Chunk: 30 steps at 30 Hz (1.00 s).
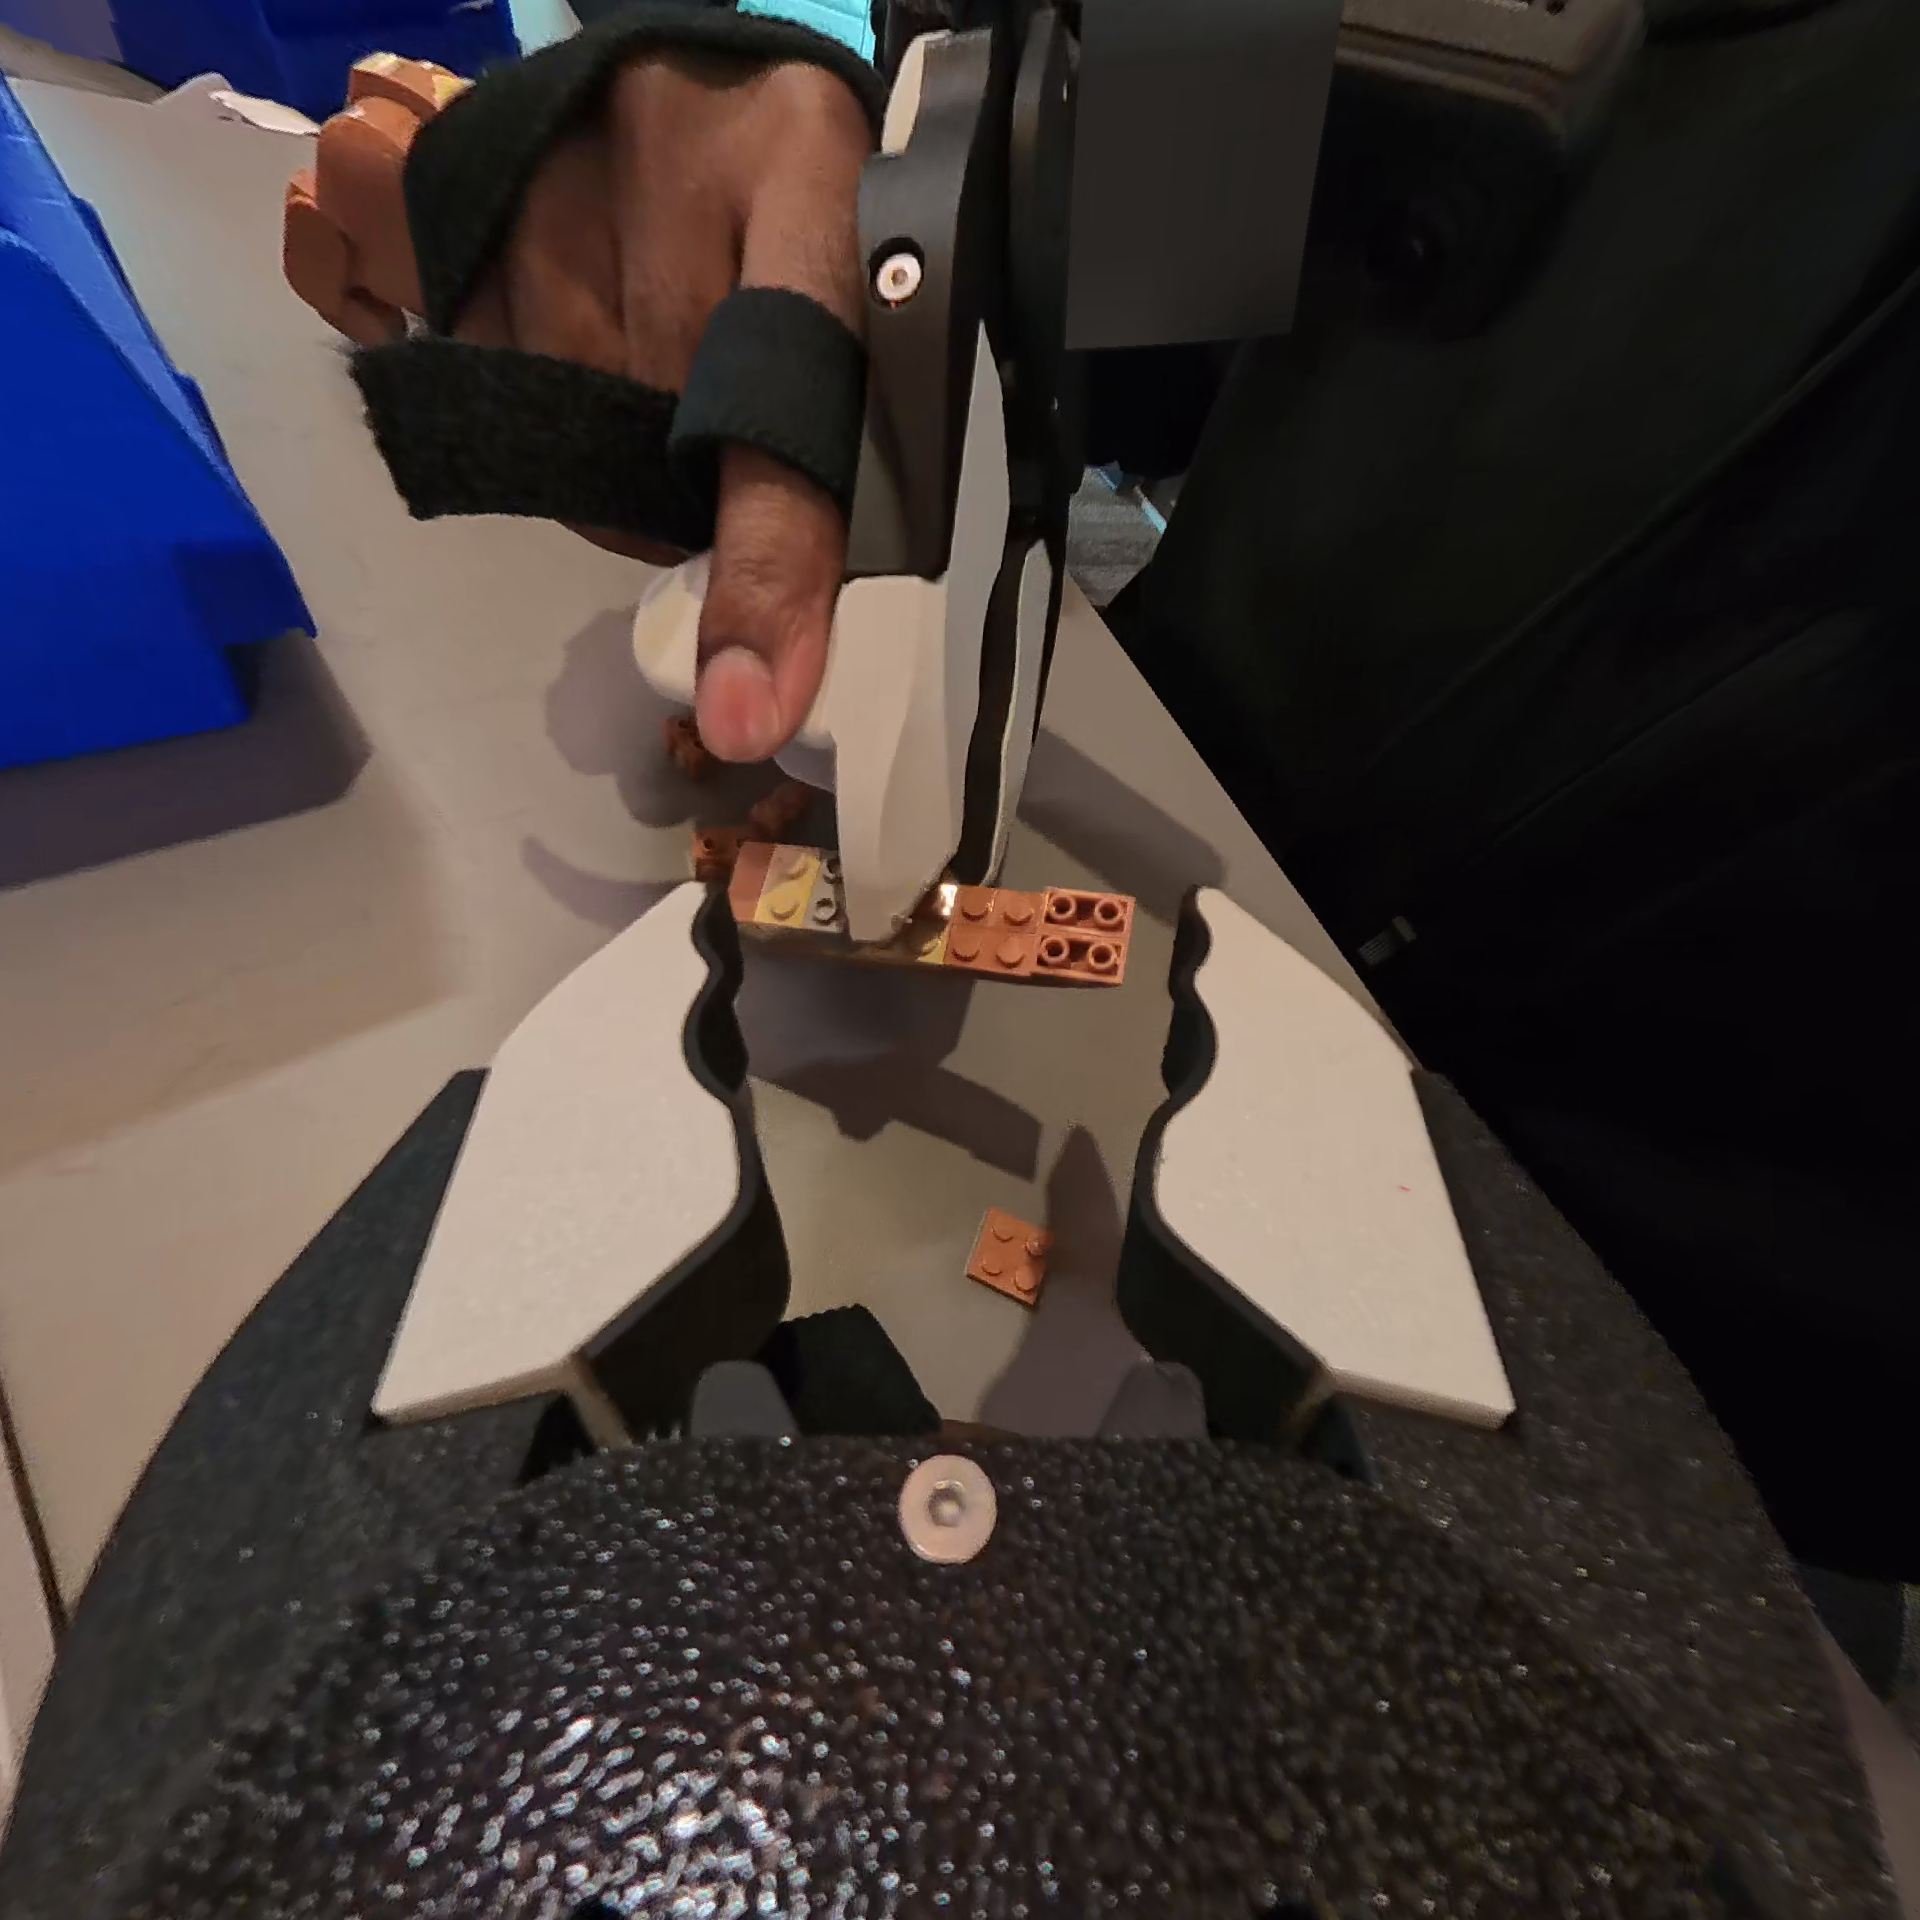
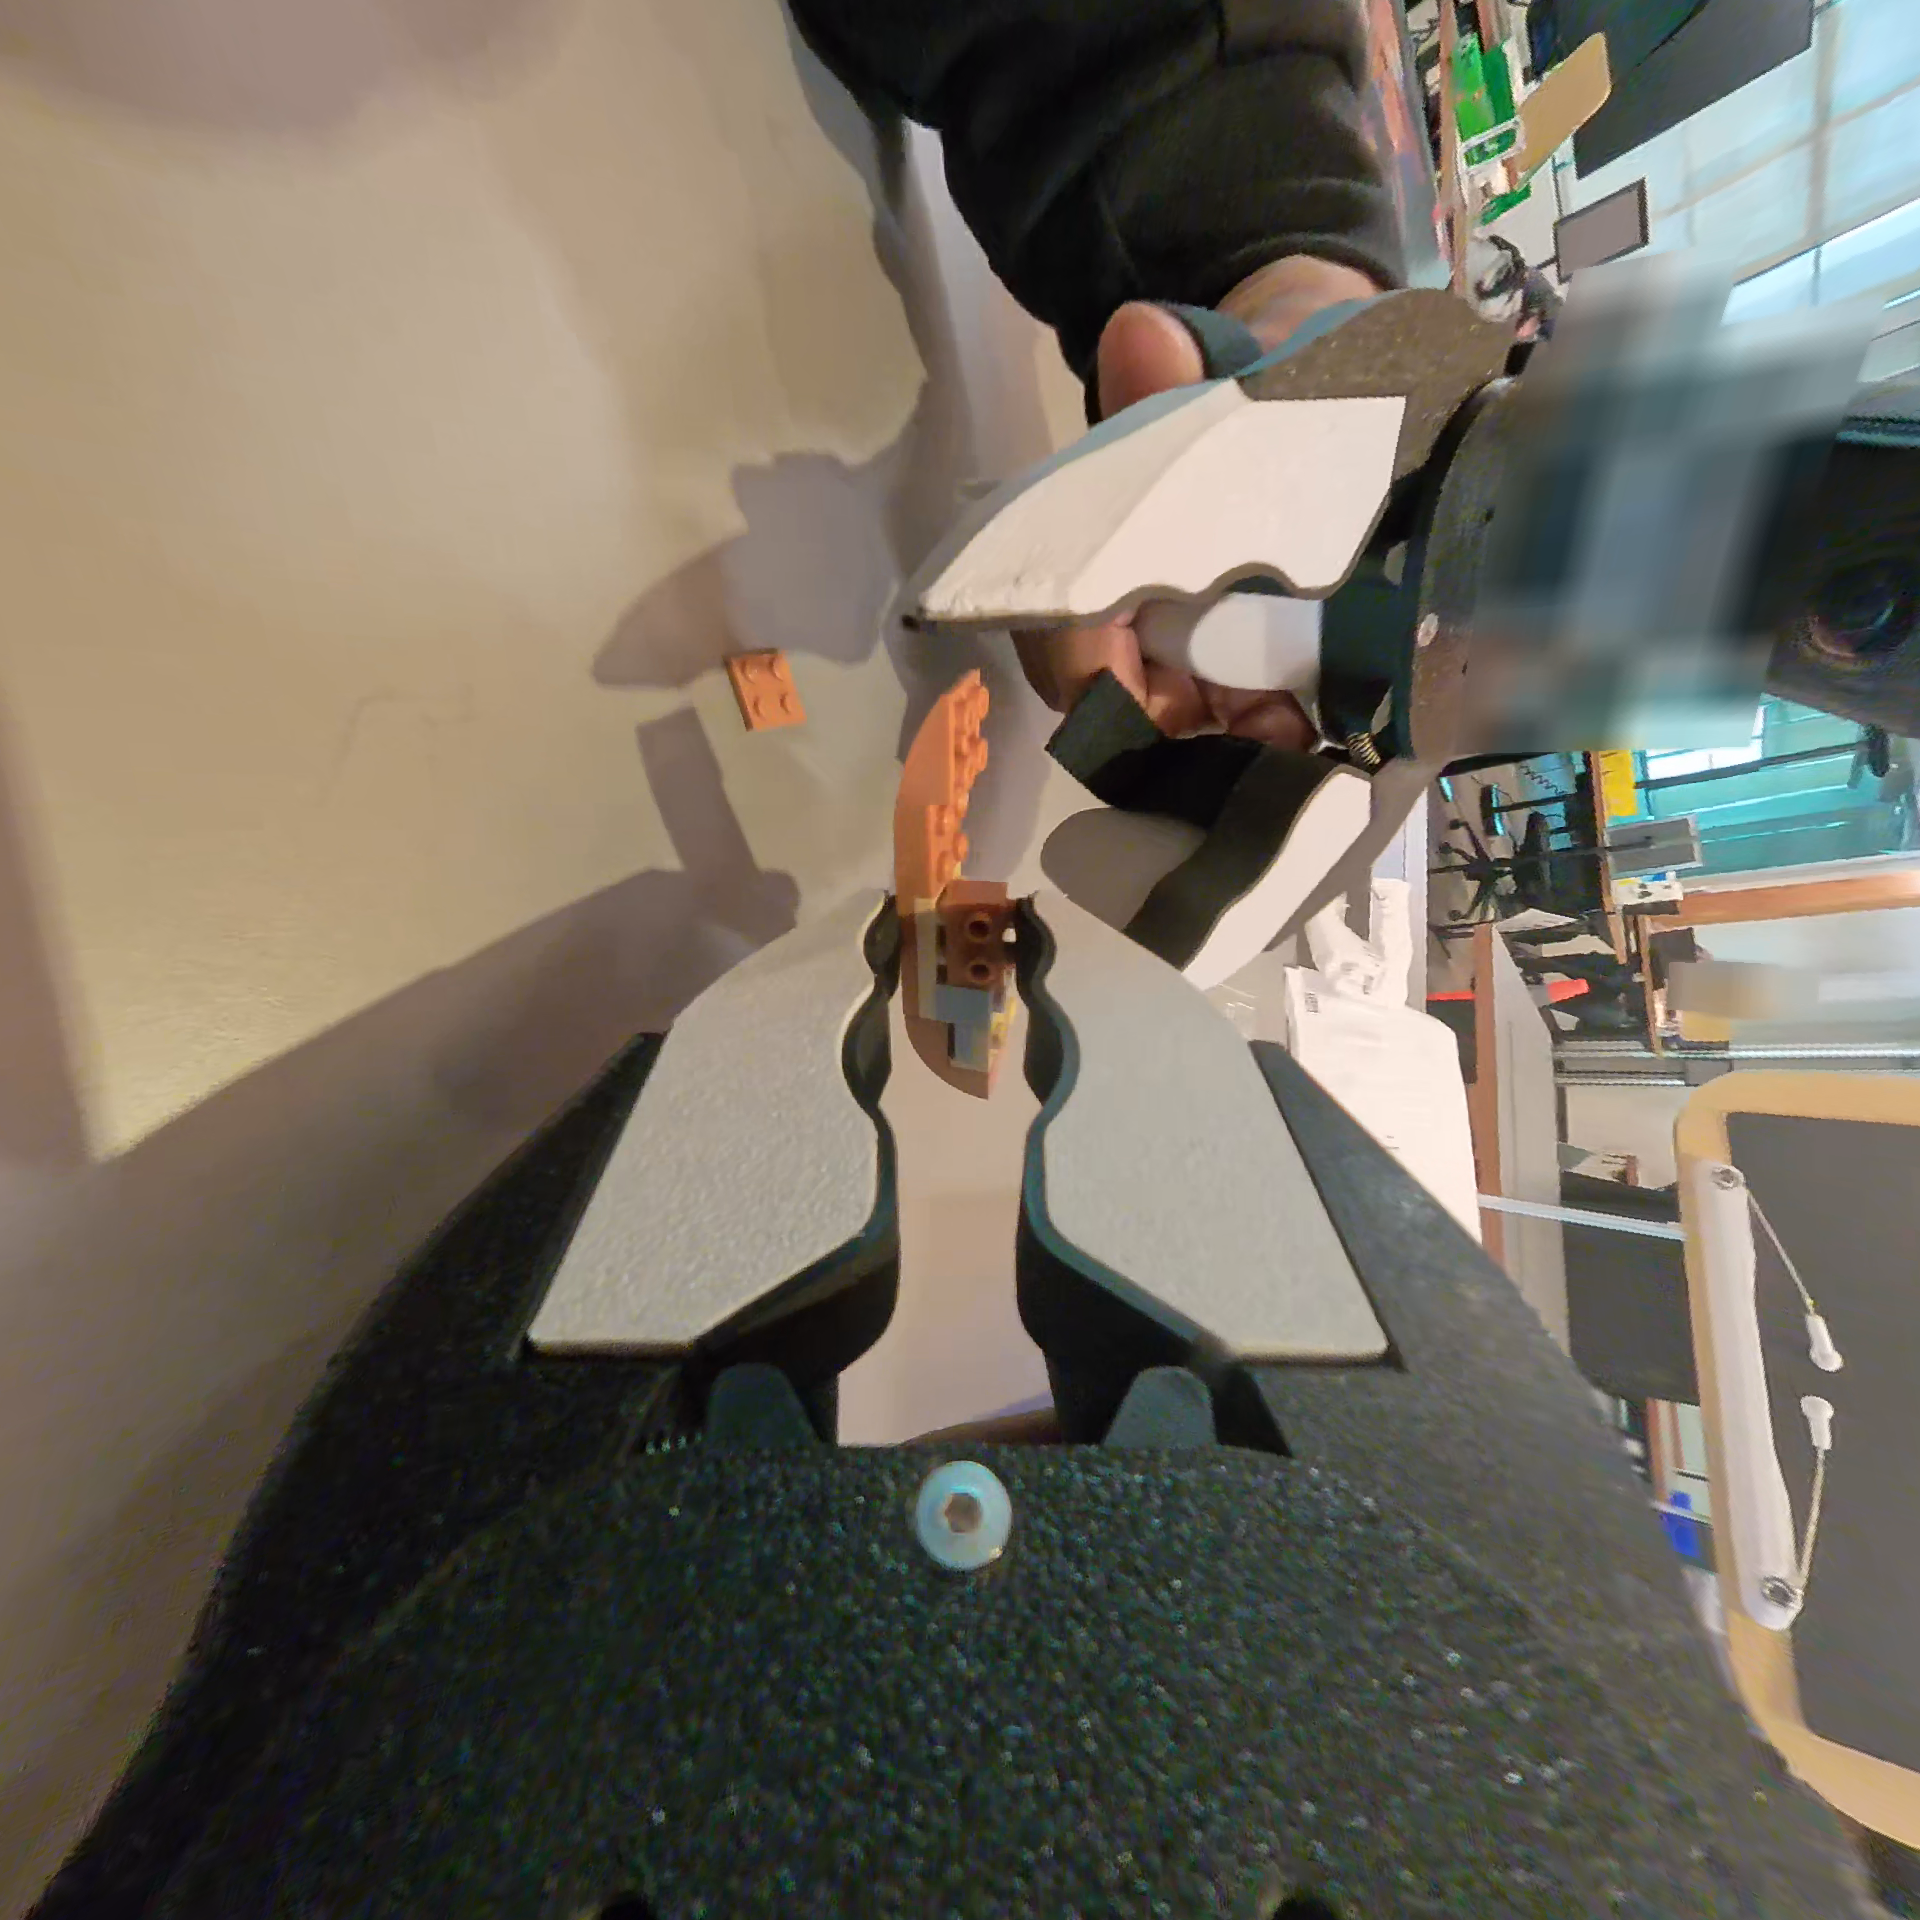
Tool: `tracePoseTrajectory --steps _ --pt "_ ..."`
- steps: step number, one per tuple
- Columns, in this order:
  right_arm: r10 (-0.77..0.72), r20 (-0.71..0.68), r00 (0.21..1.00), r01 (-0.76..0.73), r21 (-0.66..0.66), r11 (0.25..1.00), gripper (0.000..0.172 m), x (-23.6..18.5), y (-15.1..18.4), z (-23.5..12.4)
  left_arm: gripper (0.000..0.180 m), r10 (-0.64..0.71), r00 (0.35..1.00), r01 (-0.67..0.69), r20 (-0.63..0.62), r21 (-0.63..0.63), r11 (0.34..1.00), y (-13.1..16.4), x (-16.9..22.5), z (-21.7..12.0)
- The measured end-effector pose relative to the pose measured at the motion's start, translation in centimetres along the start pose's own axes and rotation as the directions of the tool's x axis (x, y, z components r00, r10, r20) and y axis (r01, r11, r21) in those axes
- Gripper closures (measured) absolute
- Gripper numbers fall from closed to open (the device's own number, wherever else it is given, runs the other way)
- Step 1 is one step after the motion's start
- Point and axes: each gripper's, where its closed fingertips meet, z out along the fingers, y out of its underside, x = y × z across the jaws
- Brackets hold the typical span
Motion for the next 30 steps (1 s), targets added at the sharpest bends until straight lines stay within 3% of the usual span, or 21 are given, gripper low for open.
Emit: tracePoseTrajectory --steps 14,30 --pt "0.319 0.028 0.947 -0.319 0.000 0.948 0.152 1.7 0.8 -0.6 0.099 -0.063 0.997 0.060 0.049 0.072 0.996 0.0 -1.6 -0.3" --pt "0.302 -0.048 0.952 -0.299 0.071 0.952 0.152 2.1 0.1 -0.7 0.104 -0.115 0.993 0.115 0.003 0.077 0.990 0.0 -1.1 1.1"
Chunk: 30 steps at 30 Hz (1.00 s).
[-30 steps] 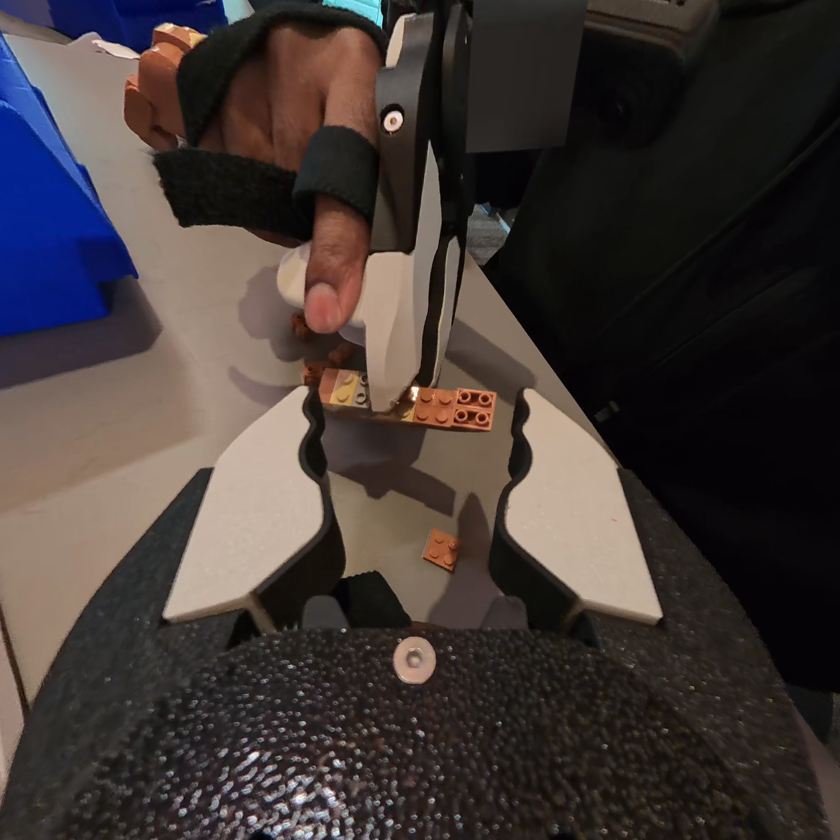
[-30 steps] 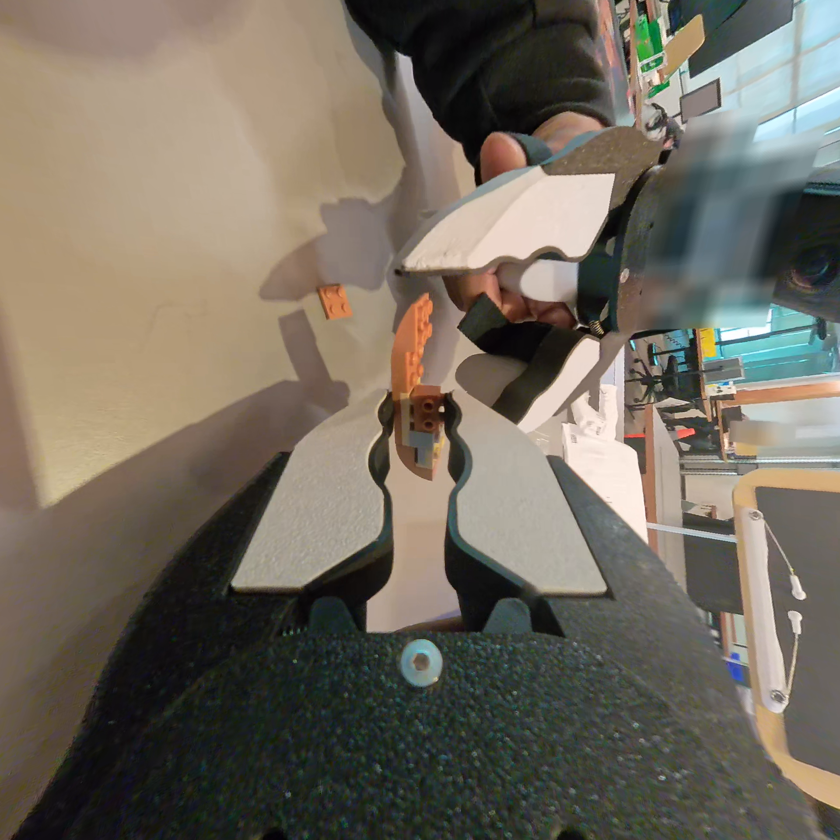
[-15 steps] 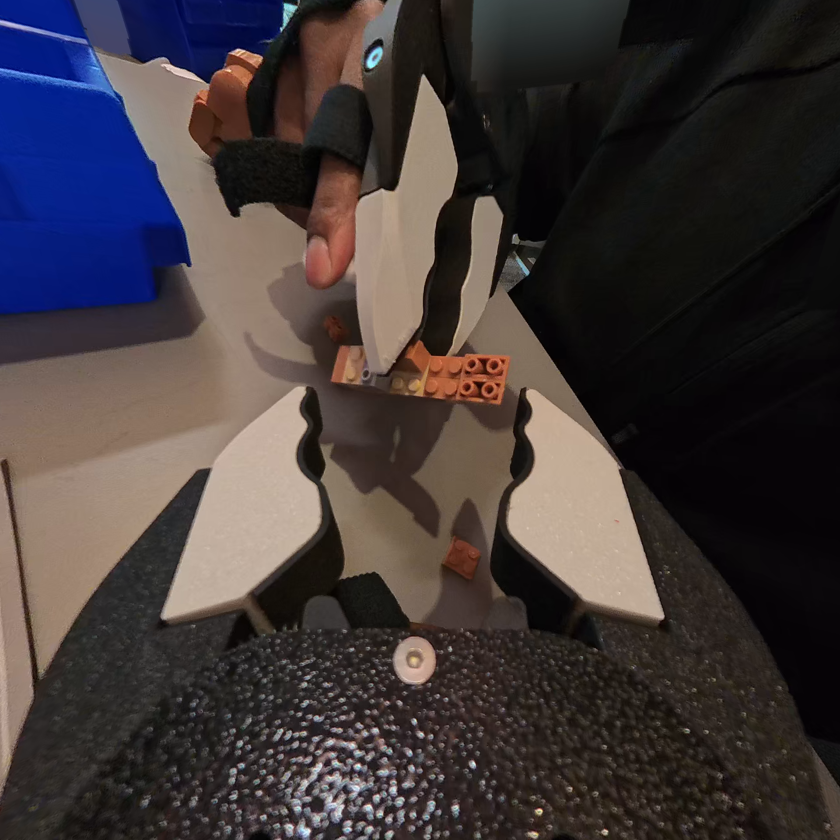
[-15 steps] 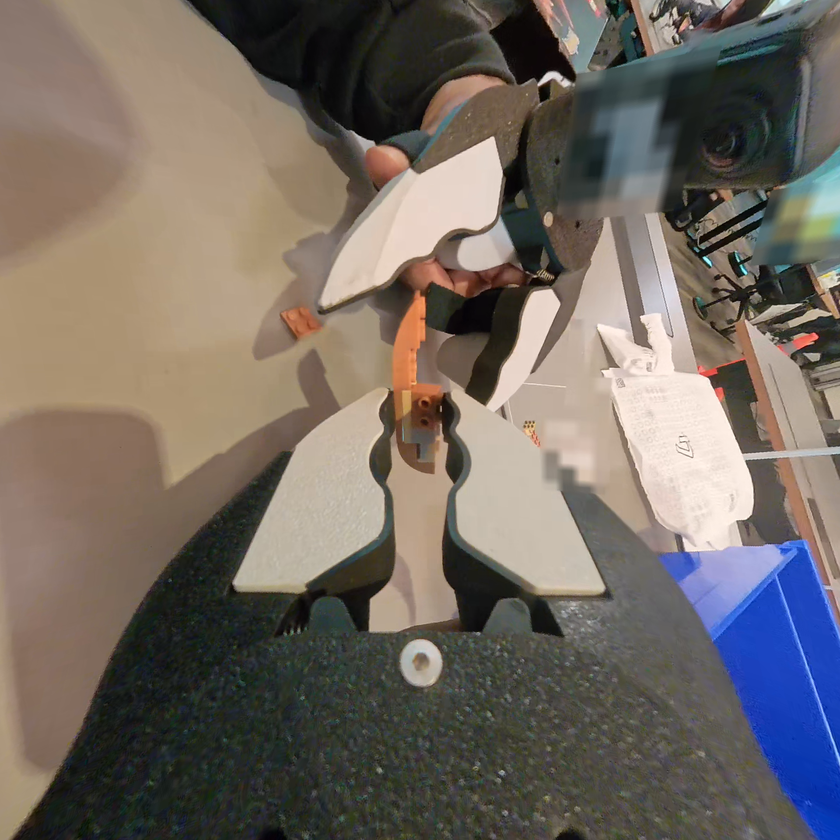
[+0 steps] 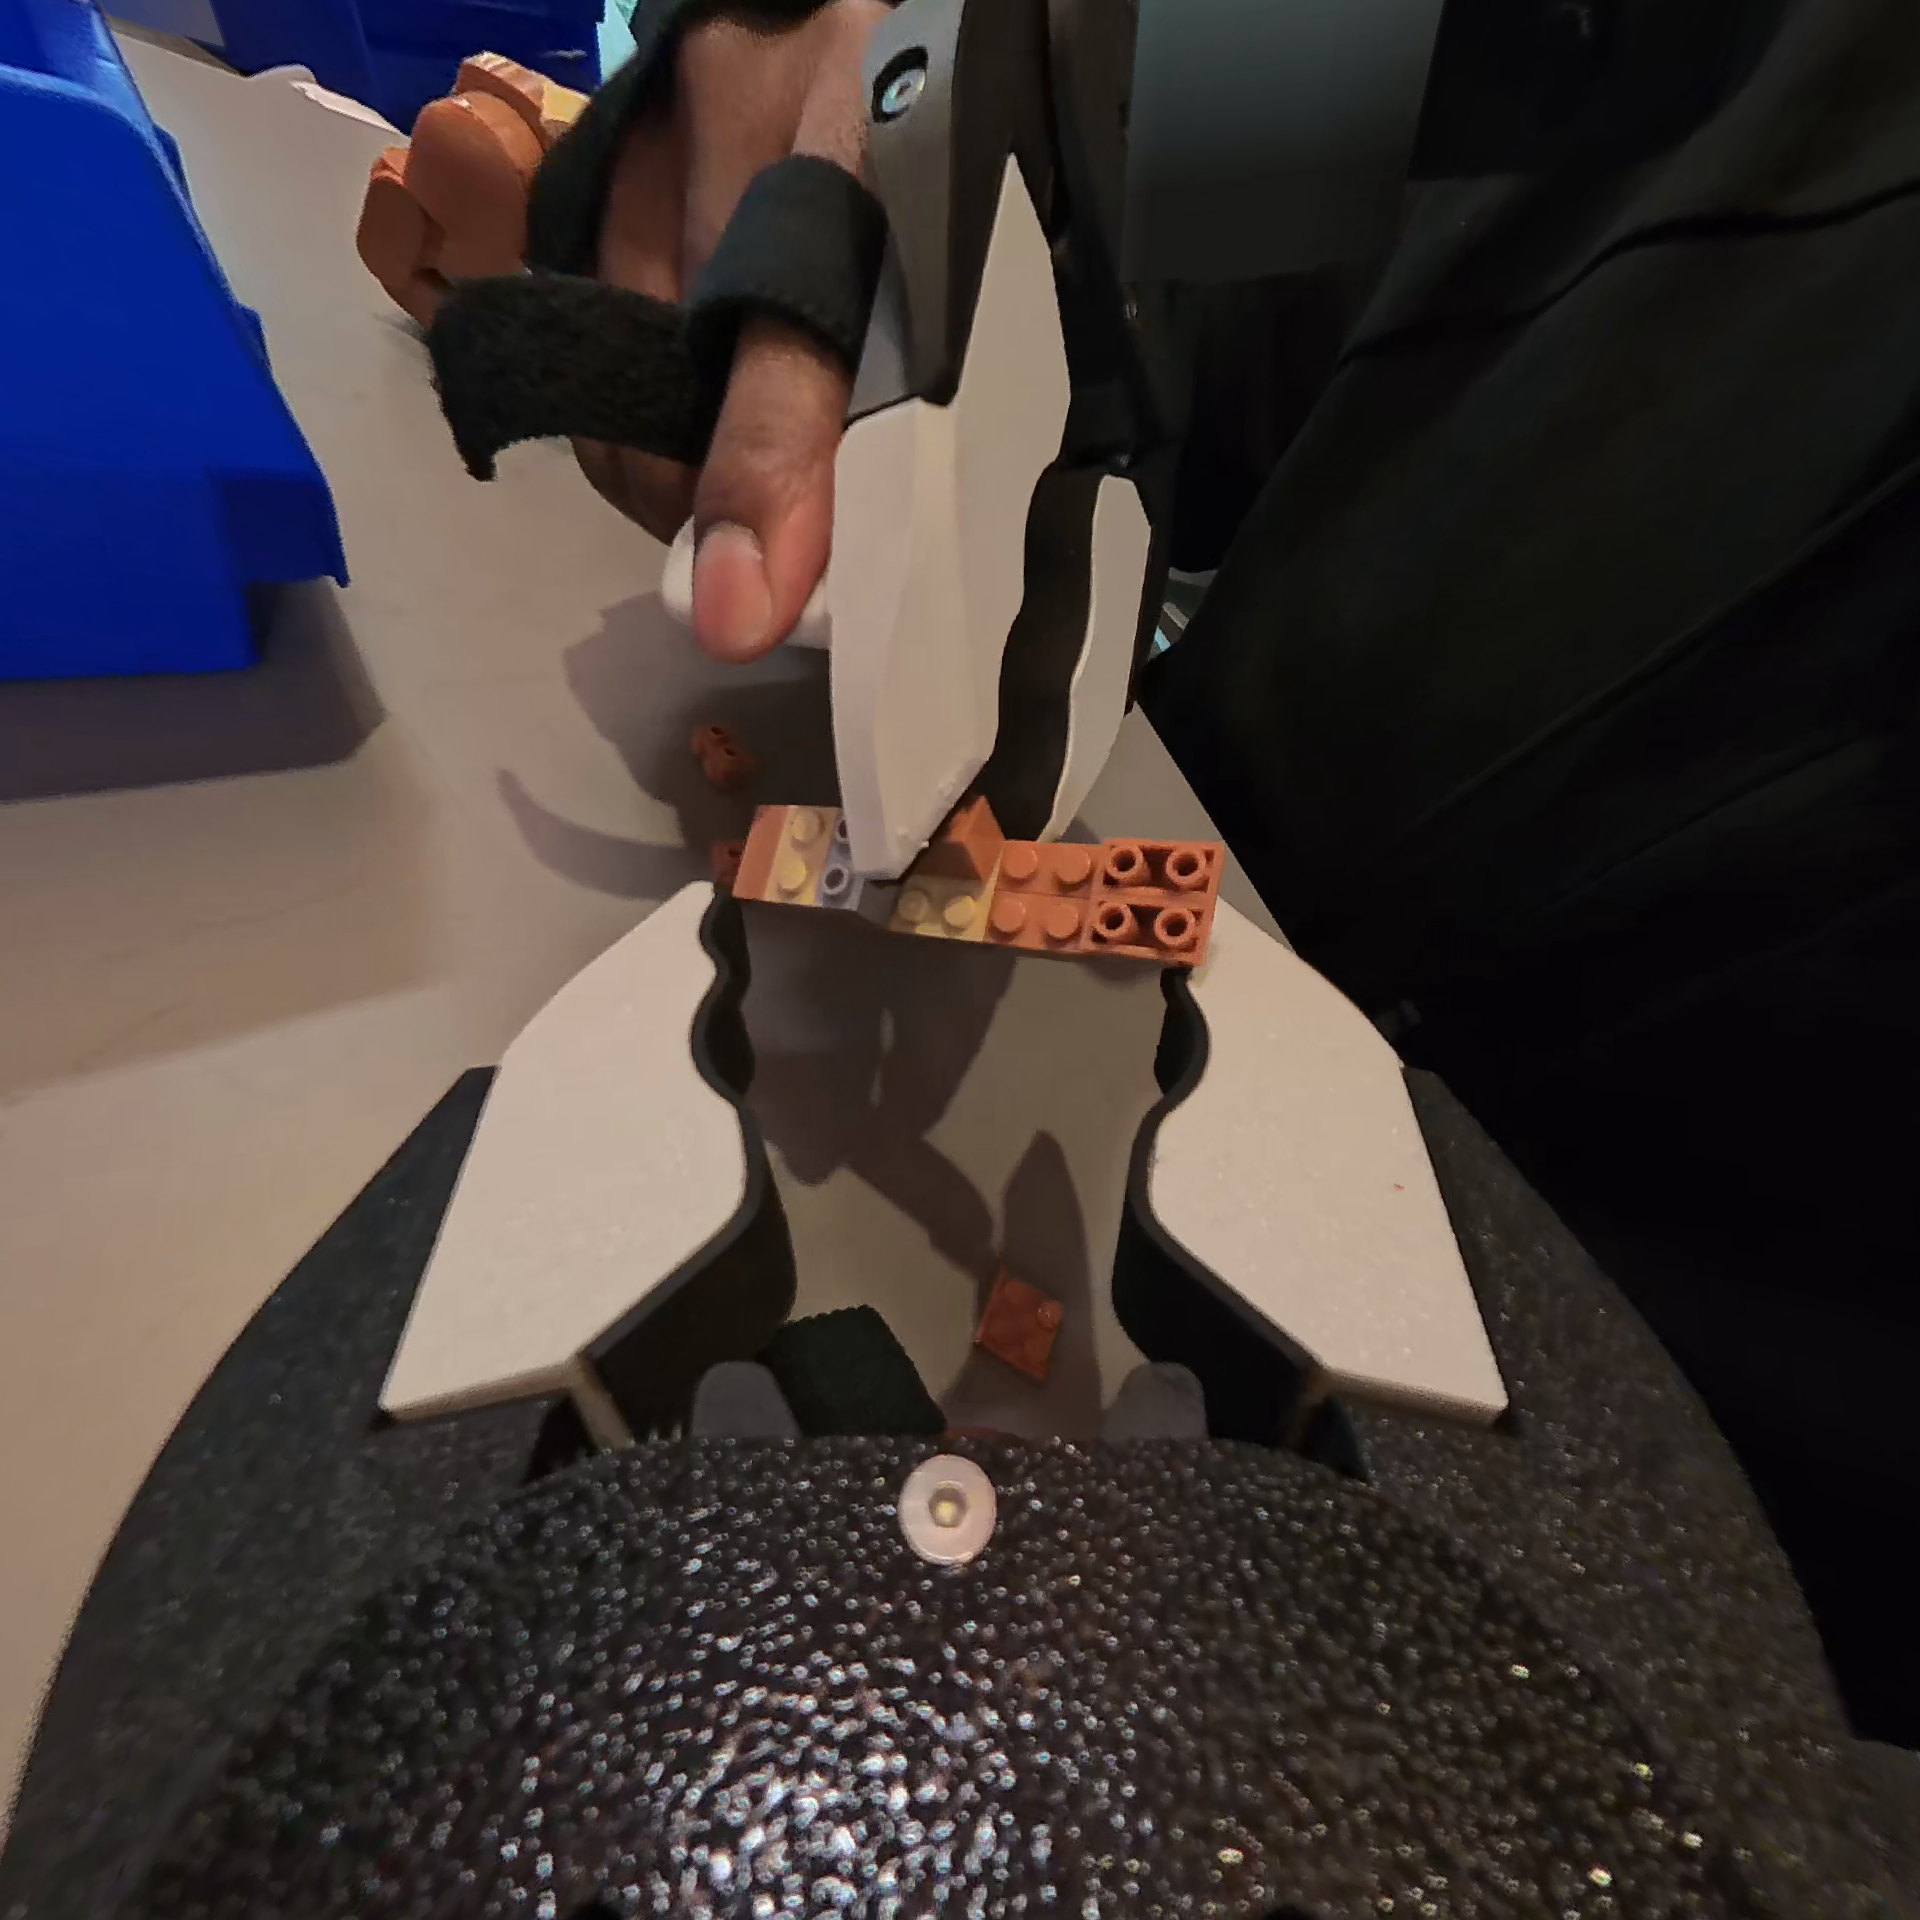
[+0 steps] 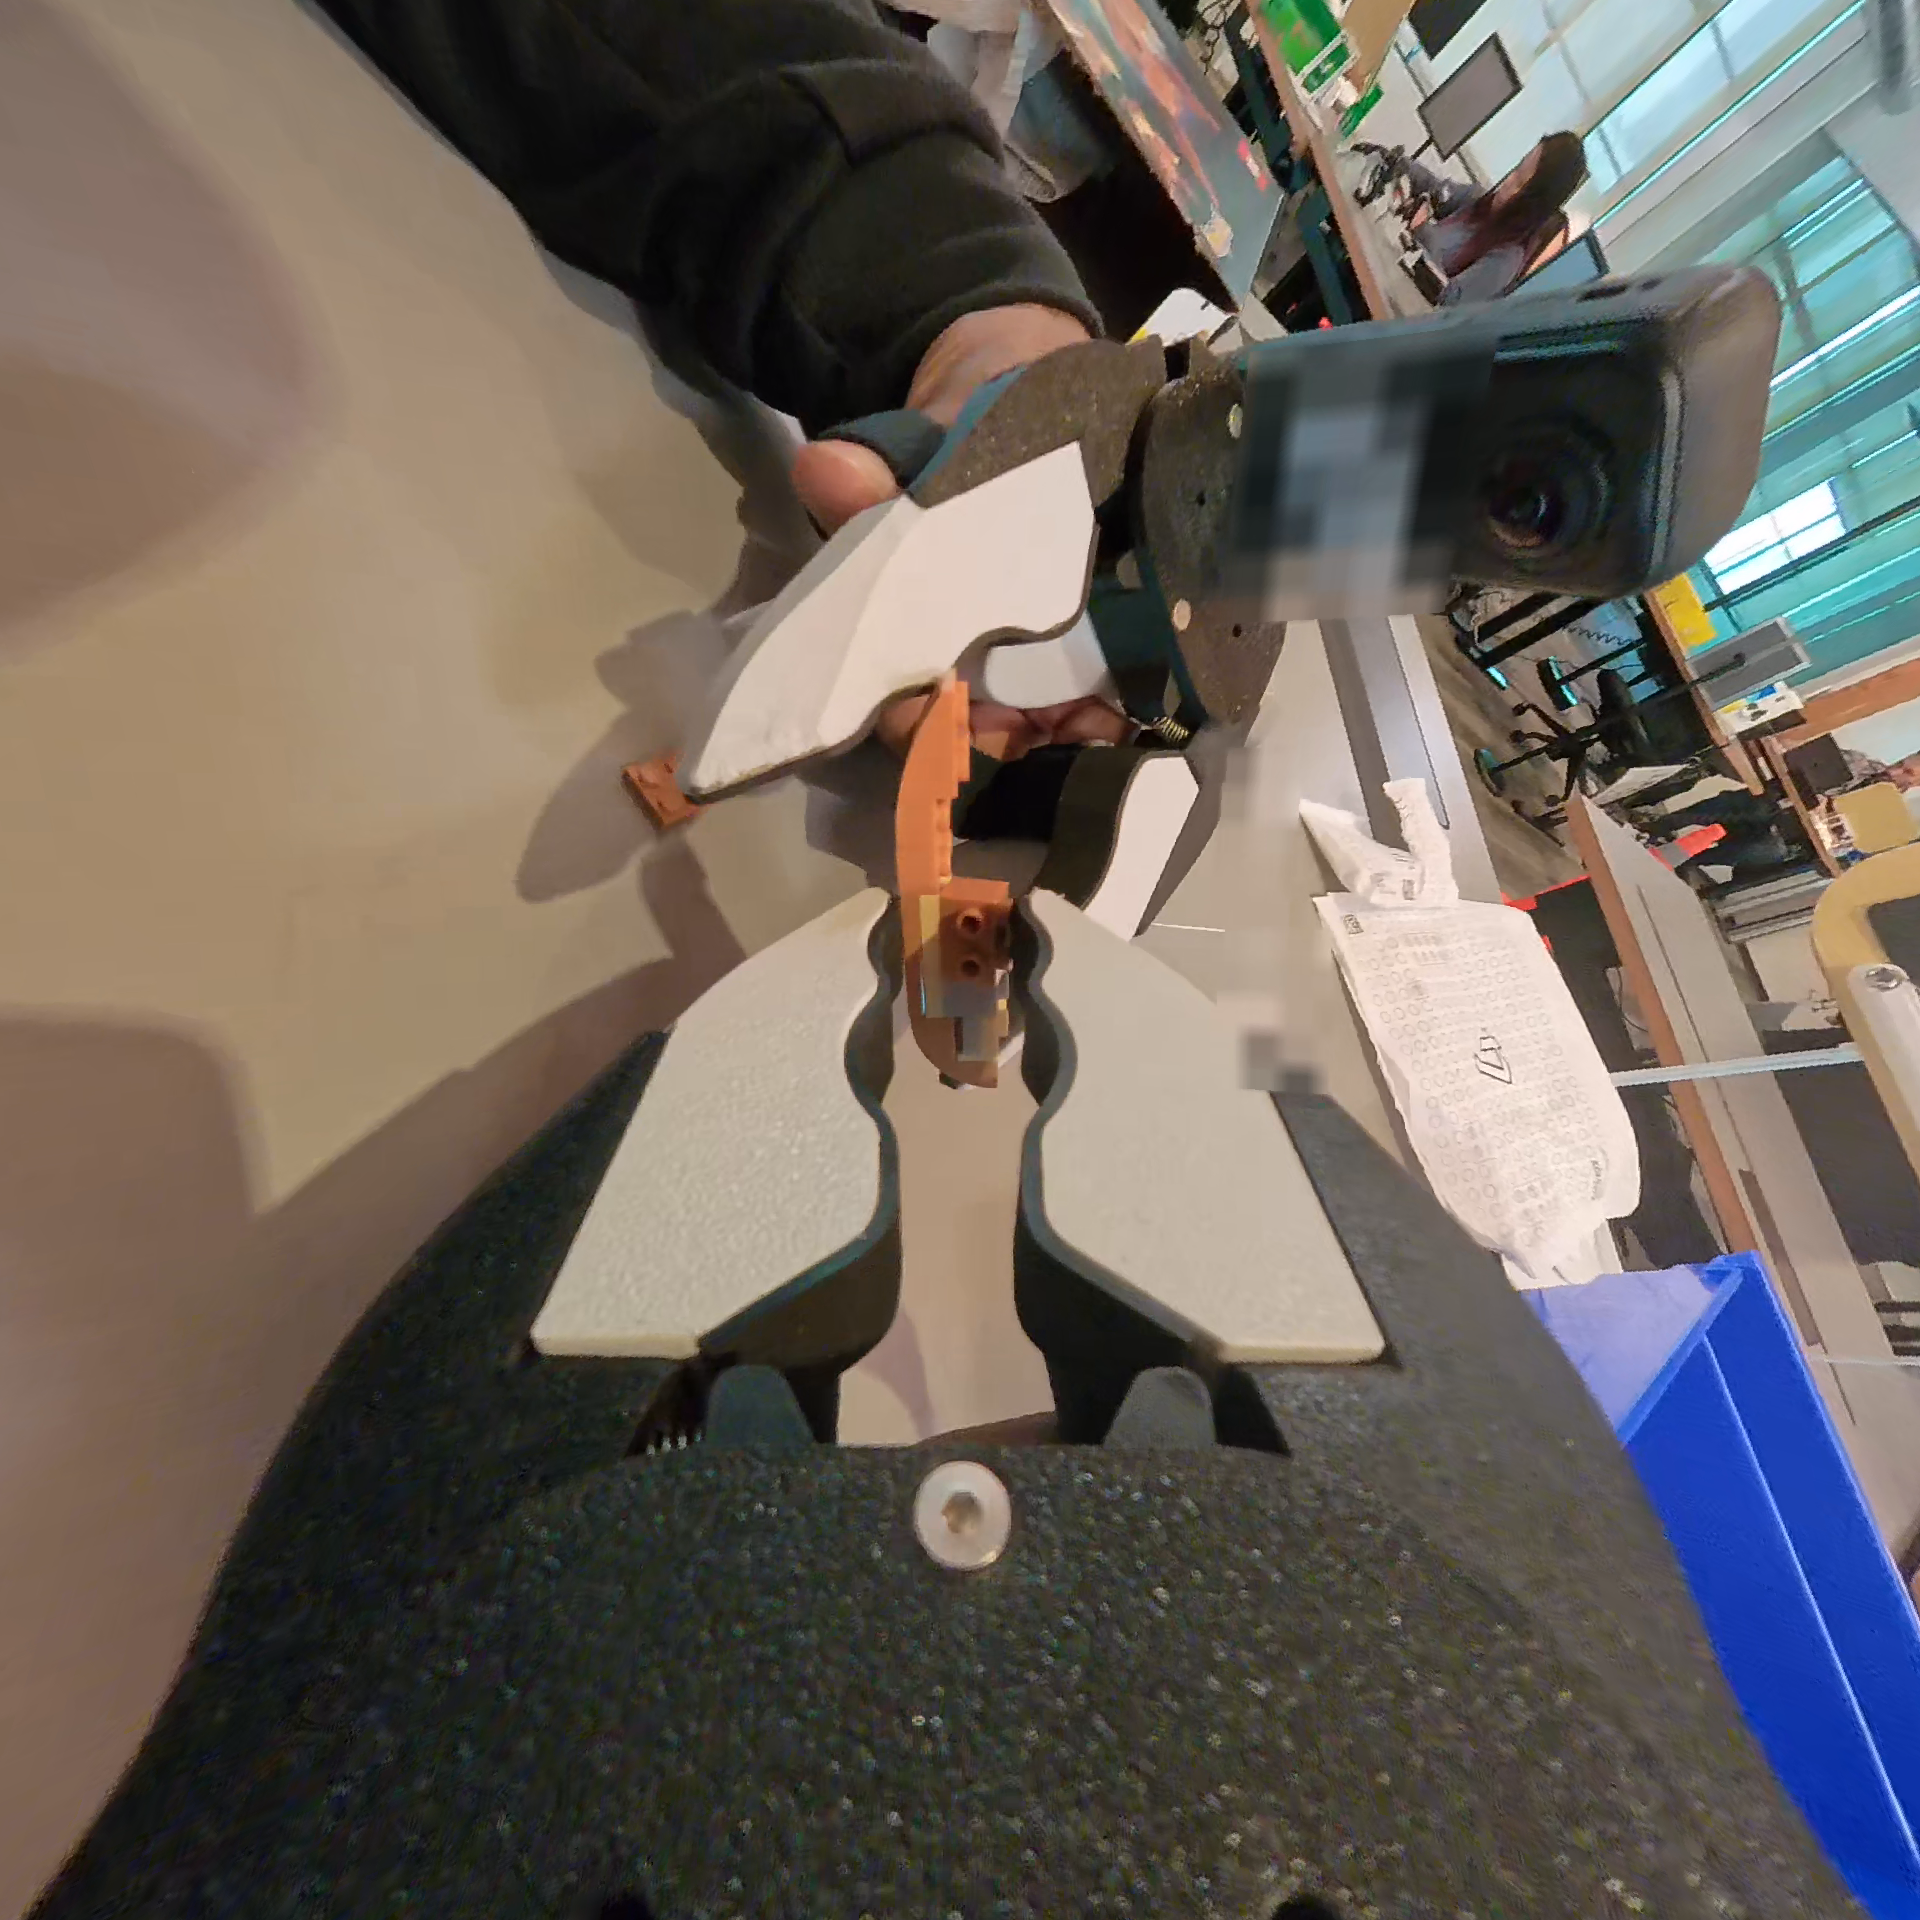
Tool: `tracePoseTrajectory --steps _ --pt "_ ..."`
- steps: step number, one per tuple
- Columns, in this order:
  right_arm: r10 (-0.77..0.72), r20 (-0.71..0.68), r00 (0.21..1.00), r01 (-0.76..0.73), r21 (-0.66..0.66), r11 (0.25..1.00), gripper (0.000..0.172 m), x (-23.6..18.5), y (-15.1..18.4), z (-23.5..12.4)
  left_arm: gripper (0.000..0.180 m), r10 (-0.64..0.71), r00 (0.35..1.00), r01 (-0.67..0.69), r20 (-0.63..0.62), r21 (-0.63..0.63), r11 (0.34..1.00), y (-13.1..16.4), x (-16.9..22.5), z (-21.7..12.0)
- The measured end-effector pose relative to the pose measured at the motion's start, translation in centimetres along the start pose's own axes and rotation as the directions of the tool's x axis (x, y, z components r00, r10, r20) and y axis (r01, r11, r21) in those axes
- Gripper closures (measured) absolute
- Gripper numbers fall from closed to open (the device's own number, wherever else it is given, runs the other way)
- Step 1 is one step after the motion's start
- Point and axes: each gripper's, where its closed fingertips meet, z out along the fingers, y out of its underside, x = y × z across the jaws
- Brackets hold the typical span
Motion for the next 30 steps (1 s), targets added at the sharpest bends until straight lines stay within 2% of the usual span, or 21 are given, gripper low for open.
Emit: tracePoseTrajectory --steps 13,30 --pt "-0.026 0.053 0.998 0.026 -0.003 1.000 0.151 -1.2 0.1 0.3 0.108 -0.022 0.999 0.020 -0.029 -0.045 0.999 0.6 0.3 0.6" --pt "-0.022 0.043 0.999 0.022 0.006 1.000 0.152 -0.8 -0.3 -0.1 0.114 -0.029 0.999 0.028 -0.039 -0.020 0.999 0.3 0.3 0.4"
